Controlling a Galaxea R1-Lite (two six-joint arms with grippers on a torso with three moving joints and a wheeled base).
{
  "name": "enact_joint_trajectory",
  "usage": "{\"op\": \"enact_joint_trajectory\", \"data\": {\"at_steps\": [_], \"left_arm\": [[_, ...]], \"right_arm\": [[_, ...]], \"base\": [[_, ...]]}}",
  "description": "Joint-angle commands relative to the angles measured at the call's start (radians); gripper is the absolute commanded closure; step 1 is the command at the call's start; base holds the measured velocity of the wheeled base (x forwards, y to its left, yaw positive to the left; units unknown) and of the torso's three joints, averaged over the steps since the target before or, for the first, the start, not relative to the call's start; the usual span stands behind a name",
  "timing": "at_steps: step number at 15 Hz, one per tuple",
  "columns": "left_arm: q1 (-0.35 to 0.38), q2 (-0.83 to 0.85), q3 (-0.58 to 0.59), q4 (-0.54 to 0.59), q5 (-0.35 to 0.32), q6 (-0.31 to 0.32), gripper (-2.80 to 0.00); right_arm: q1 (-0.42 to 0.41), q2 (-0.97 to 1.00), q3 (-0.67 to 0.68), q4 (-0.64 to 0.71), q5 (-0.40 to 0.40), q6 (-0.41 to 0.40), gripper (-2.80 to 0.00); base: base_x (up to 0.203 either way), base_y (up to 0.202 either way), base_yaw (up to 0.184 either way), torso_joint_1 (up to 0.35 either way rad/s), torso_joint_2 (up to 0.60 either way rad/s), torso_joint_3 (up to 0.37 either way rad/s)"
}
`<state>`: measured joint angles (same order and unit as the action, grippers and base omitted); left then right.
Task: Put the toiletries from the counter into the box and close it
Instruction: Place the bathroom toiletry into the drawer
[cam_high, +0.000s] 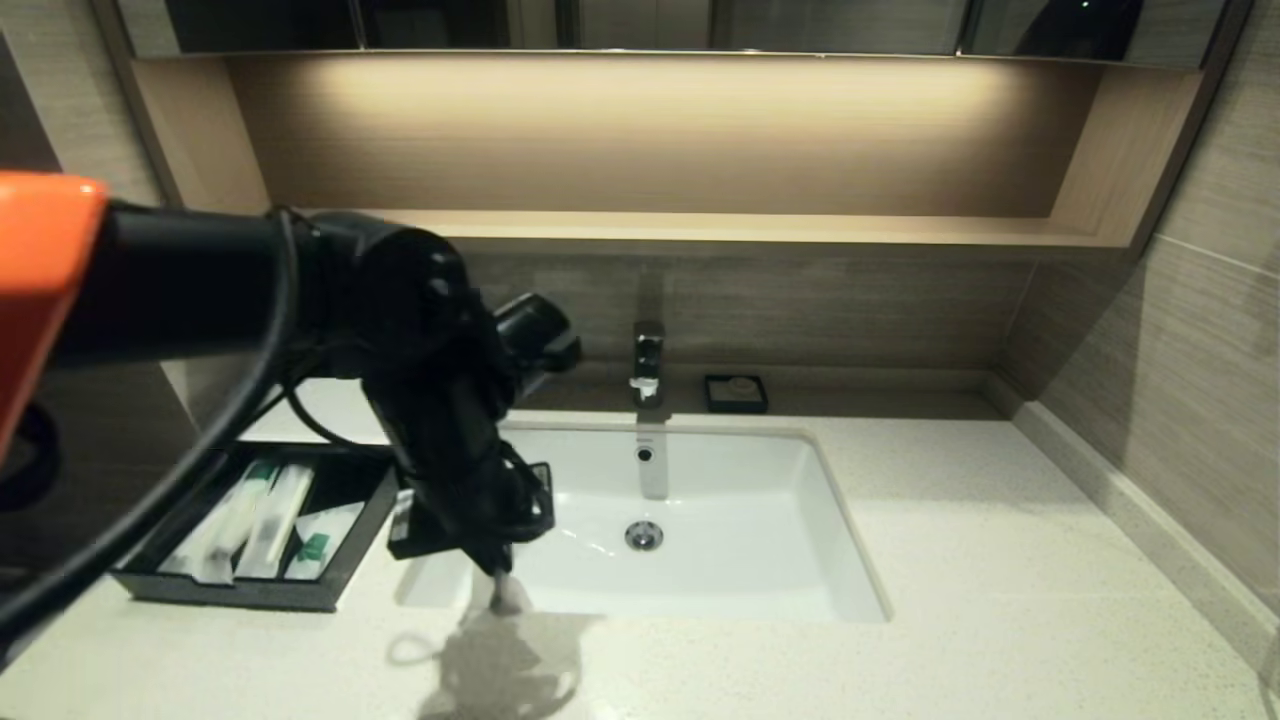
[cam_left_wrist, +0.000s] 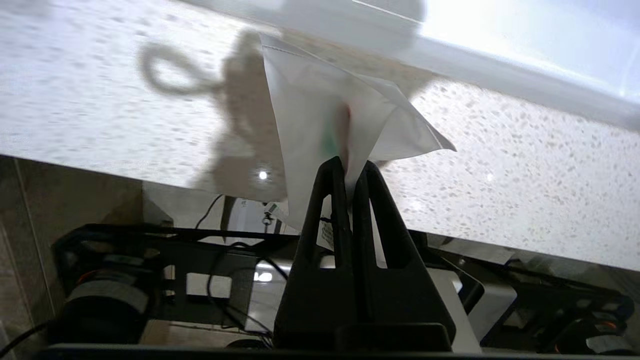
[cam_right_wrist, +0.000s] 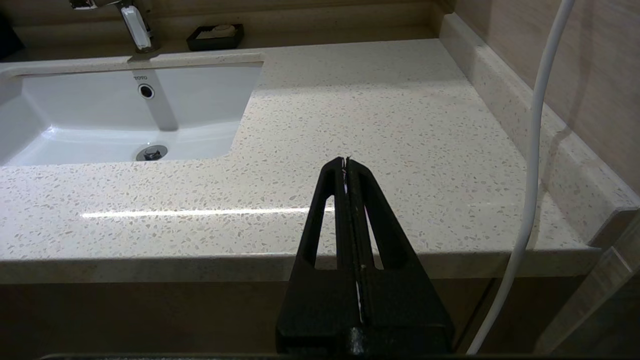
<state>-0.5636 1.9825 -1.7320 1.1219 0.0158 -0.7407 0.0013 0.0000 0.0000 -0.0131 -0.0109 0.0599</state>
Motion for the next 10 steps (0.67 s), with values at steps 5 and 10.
{"op": "enact_joint_trajectory", "data": {"at_steps": [5,10], "left_arm": [[0.413,-0.124,0.023,0.063,-0.024,0.301,0.0],[0.698,-0.134,0.133,0.0,-0.111,0.746,0.0]], "right_arm": [[0.0,0.0,0.0,-0.001,0.0,0.0,0.0],[0.0,0.002,0.0,-0.002,0.0,0.0,0.0]], "base": [[0.0,0.0,0.0,0.0,0.0,0.0],[0.0,0.0,0.0,0.0,0.0,0.0]]}}
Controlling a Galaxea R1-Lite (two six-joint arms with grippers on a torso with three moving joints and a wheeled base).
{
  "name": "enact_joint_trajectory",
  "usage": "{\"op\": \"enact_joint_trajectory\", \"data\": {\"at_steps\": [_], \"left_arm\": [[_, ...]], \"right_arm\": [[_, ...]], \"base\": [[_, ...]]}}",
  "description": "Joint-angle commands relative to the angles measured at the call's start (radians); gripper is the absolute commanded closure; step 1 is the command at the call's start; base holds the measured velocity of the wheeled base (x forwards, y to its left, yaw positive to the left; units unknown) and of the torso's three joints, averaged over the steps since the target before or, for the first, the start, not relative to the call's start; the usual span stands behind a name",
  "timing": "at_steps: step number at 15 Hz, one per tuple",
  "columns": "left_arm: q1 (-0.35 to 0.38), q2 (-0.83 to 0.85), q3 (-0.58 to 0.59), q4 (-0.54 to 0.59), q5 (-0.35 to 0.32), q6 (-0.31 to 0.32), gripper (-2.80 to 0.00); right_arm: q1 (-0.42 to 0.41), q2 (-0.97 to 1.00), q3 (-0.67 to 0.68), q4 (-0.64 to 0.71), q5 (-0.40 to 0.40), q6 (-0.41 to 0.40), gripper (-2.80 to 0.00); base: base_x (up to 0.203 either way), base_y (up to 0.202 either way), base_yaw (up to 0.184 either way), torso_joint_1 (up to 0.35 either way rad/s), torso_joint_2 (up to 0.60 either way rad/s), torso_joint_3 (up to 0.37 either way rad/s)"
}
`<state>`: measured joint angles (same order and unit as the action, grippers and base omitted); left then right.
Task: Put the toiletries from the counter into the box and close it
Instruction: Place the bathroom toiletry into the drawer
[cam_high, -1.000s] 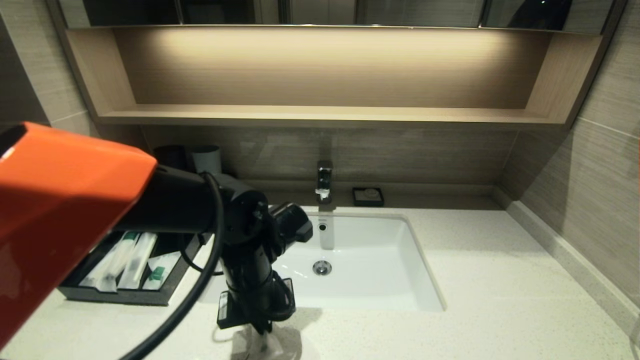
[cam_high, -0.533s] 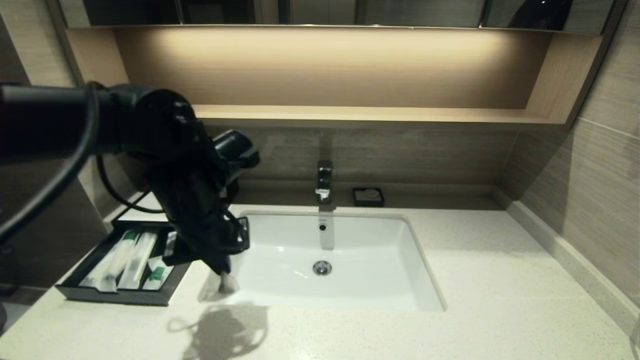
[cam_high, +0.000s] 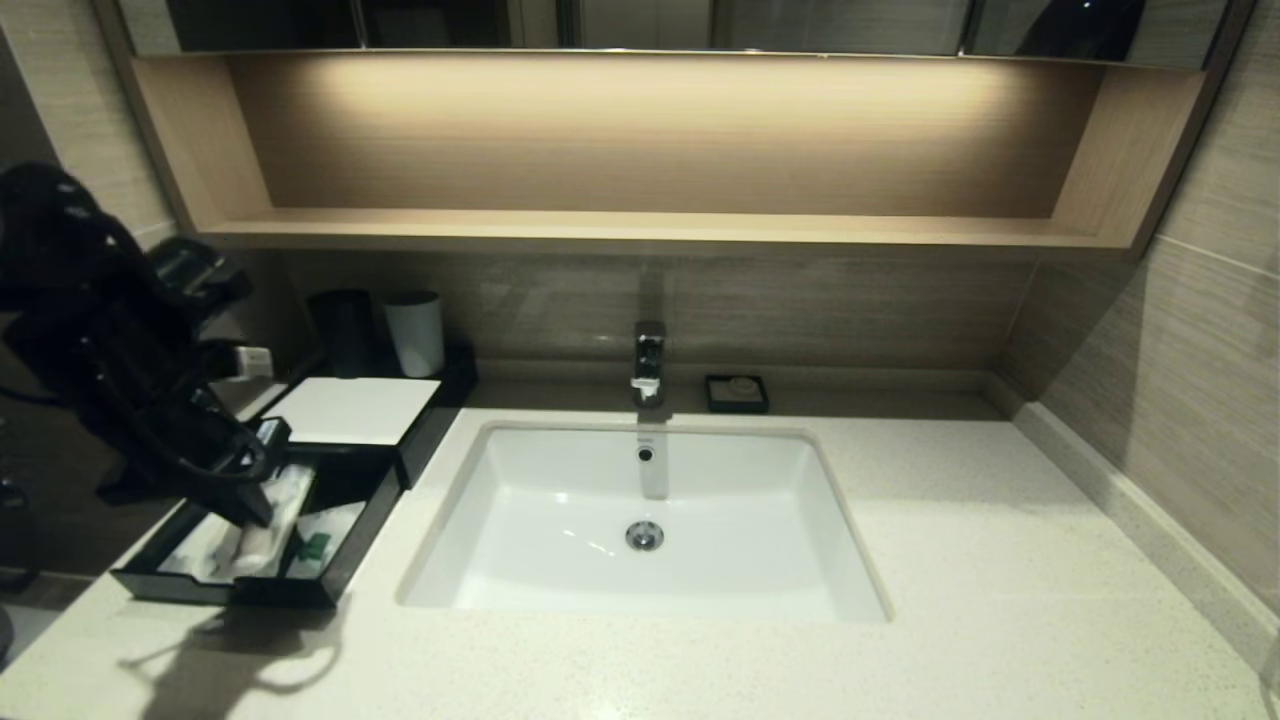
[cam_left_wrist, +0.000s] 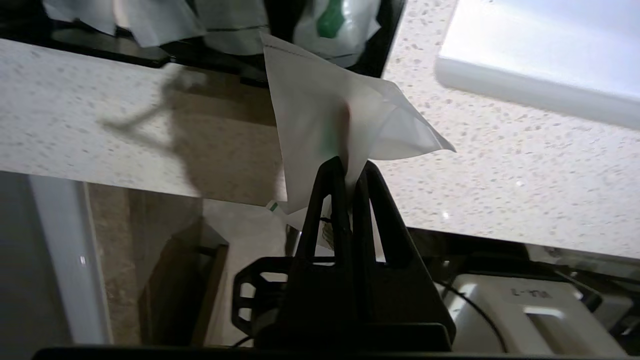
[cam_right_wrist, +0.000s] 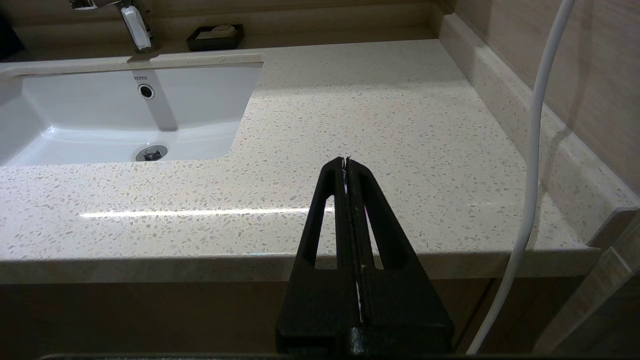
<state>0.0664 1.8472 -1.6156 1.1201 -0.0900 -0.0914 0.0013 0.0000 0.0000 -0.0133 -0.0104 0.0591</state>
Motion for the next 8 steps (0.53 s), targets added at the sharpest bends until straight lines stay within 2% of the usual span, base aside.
{"op": "enact_joint_trajectory", "data": {"at_steps": [1,6,8], "left_arm": [[0.1,0.018,0.017,-0.002,-0.008,0.143,0.0],[0.149,0.066,0.026,-0.006,-0.011,0.21,0.0],[0.156,0.102,0.023,-0.042,-0.053,0.225,0.0]], "right_arm": [[0.0,0.002,0.0,0.0,0.0,0.001,0.0],[0.0,0.002,0.0,0.0,0.0,0.001,0.0],[0.0,0.002,0.0,0.0,0.0,0.001,0.0]], "base": [[0.0,0.0,0.0,0.0,0.0,0.0],[0.0,0.0,0.0,0.0,0.0,0.0],[0.0,0.0,0.0,0.0,0.0,0.0]]}}
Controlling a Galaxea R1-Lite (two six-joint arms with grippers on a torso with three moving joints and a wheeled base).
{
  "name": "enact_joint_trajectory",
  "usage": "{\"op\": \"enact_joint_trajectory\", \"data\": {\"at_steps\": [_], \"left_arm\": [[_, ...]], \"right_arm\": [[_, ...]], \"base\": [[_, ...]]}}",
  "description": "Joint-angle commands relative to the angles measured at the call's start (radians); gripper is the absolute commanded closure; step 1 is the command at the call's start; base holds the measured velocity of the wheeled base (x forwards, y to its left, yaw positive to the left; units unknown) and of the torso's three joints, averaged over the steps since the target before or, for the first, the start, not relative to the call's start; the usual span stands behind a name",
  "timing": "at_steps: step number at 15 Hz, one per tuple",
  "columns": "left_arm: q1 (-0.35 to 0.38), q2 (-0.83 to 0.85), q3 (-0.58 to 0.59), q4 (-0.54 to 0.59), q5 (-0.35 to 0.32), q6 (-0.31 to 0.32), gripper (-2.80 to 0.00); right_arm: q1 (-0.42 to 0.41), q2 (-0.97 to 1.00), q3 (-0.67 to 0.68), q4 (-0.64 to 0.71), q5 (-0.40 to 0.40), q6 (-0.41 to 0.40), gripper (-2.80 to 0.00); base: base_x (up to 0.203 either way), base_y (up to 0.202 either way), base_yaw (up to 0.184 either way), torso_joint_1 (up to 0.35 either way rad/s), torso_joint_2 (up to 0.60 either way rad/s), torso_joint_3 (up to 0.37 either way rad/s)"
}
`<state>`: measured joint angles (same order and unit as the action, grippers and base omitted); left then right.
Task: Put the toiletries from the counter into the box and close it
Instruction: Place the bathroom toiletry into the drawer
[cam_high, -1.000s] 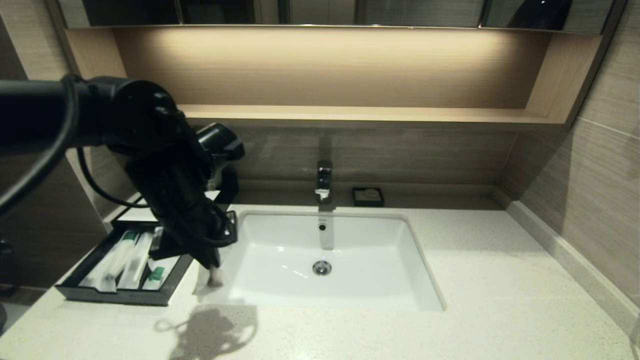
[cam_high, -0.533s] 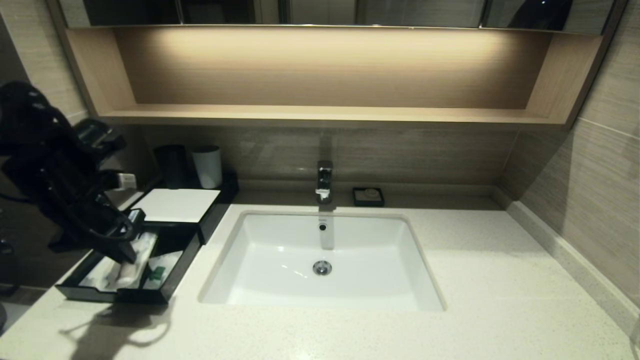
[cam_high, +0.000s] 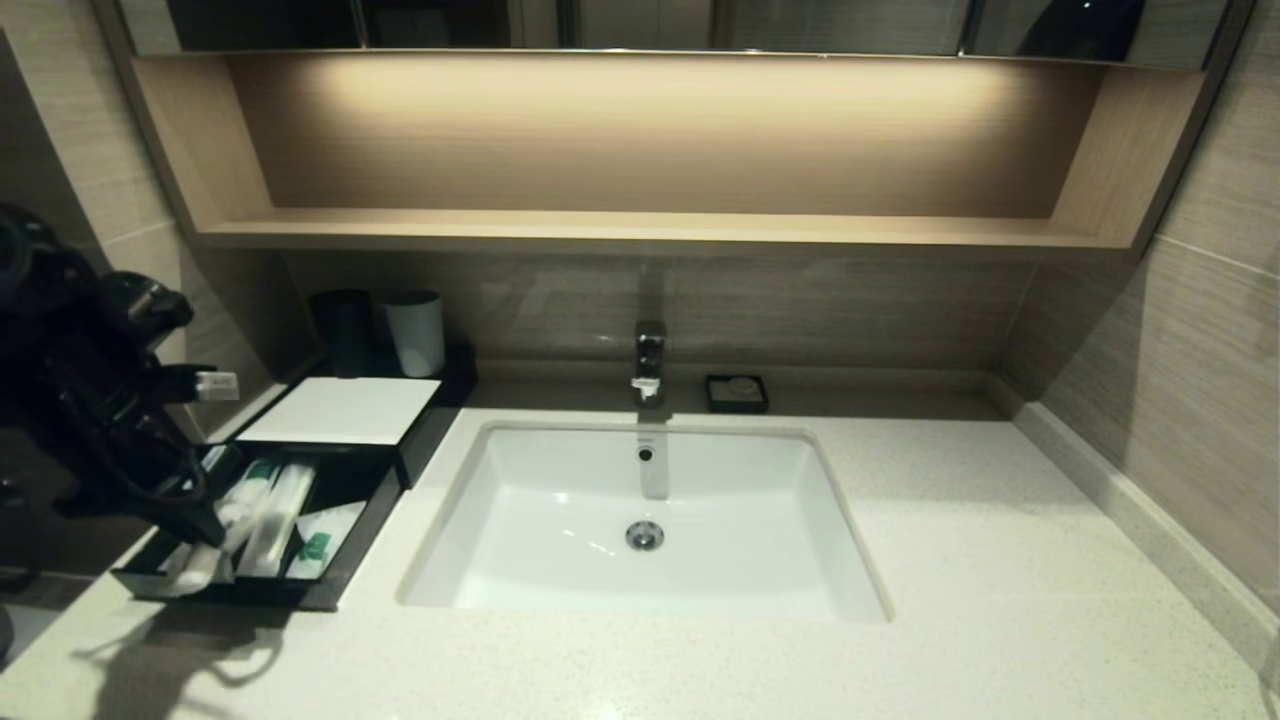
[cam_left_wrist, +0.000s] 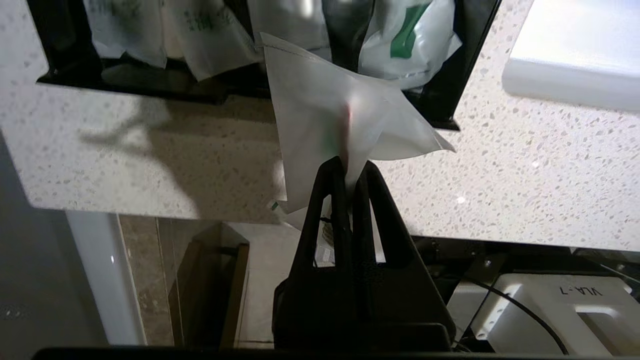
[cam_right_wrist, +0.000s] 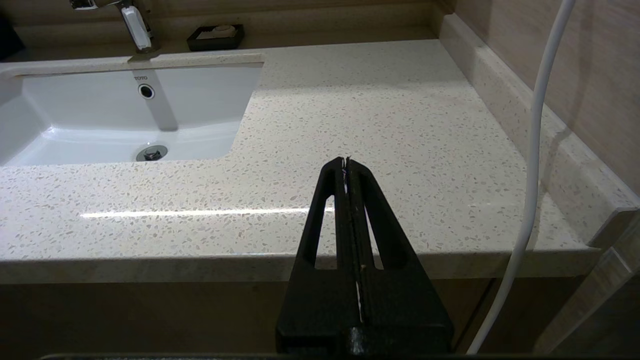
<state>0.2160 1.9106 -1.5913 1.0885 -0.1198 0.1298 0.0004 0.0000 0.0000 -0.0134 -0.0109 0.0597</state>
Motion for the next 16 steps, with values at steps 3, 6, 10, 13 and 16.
{"op": "enact_joint_trajectory", "data": {"at_steps": [3,6,10,13,16], "left_arm": [[0.015,0.105,-0.025,-0.037,-0.068,0.012,0.0],[0.033,0.154,-0.034,-0.046,-0.081,0.089,0.0],[0.033,0.21,-0.087,-0.076,-0.083,0.103,0.0],[0.024,0.244,-0.099,-0.108,-0.087,0.103,0.0],[0.02,0.275,-0.108,-0.156,-0.092,0.103,0.0]], "right_arm": [[0.001,0.002,0.0,0.0,0.0,0.0,0.0],[0.001,0.002,0.0,0.0,0.0,0.0,0.0],[0.001,0.002,0.0,0.0,0.0,0.0,0.0],[0.001,0.002,0.0,0.0,0.0,0.0,0.0],[0.001,0.0,0.0,0.0,0.0,0.0,0.0]], "base": [[0.0,0.0,0.0,0.0,0.0,0.0],[0.0,0.0,0.0,0.0,0.0,0.0],[0.0,0.0,0.0,0.0,0.0,0.0],[0.0,0.0,0.0,0.0,0.0,0.0],[0.0,0.0,0.0,0.0,0.0,0.0]]}}
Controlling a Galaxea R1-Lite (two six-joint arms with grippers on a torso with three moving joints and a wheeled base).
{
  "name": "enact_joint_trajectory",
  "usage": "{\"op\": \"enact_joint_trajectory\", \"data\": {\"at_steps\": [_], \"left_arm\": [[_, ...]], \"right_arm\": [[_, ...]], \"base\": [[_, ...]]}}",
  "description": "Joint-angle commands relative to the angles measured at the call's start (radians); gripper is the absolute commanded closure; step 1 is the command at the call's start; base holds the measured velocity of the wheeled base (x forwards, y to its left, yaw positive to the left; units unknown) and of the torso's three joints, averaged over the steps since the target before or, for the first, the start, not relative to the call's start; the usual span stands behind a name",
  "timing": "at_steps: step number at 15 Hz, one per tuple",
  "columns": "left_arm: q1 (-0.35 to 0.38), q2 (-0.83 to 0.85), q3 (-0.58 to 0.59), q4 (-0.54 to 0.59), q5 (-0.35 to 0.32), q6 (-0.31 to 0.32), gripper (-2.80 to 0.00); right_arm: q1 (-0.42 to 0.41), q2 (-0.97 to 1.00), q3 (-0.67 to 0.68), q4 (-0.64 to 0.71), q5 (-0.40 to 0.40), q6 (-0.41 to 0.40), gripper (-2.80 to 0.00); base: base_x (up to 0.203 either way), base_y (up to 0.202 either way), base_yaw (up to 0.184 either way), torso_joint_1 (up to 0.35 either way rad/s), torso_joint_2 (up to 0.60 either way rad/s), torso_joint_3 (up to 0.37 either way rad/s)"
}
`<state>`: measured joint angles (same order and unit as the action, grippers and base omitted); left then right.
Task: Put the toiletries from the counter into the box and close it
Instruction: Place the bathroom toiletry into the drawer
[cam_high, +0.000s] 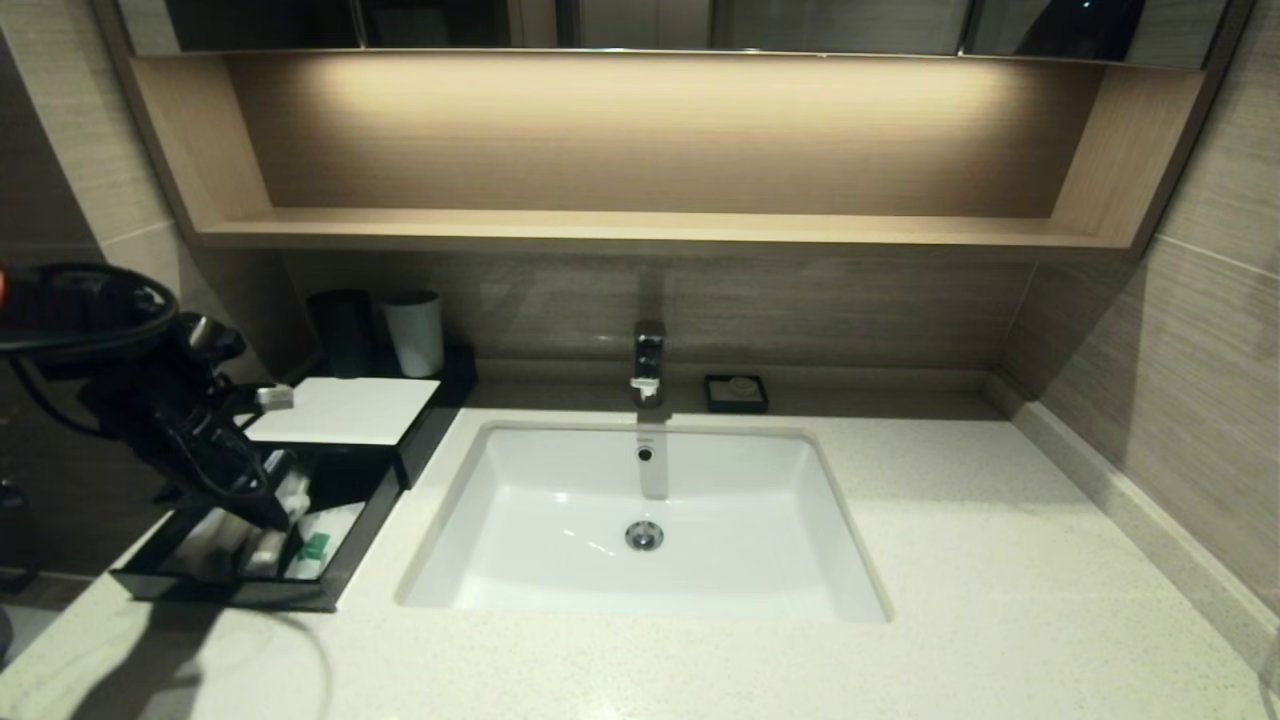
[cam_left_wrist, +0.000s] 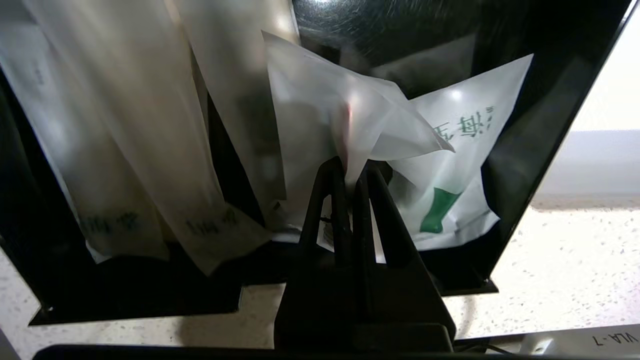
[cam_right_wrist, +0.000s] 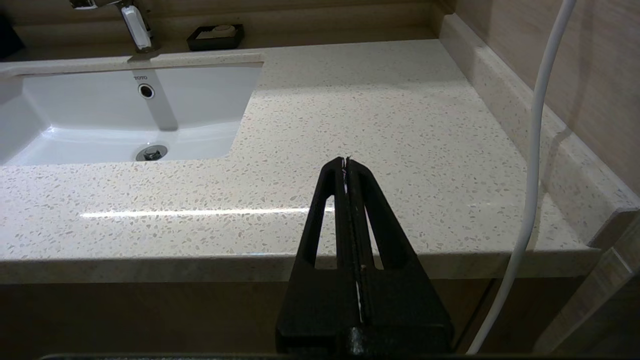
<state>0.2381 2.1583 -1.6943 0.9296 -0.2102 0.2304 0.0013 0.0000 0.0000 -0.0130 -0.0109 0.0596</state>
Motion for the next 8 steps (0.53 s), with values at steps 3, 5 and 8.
{"op": "enact_joint_trajectory", "data": {"at_steps": [3,5,8], "left_arm": [[-0.003,0.037,0.004,0.003,-0.012,0.004,0.0],[-0.003,0.031,0.011,0.004,-0.026,0.021,0.0],[-0.017,0.009,0.008,0.014,-0.028,0.035,-2.8]], "right_arm": [[0.0,0.002,0.0,-0.001,0.0,0.0,0.0],[0.0,0.002,0.0,-0.001,0.0,0.0,0.0],[0.0,0.002,0.0,-0.001,0.0,0.0,0.0]], "base": [[0.0,0.0,0.0,0.0,0.0,0.0],[0.0,0.0,0.0,0.0,0.0,0.0],[0.0,0.0,0.0,0.0,0.0,0.0]]}}
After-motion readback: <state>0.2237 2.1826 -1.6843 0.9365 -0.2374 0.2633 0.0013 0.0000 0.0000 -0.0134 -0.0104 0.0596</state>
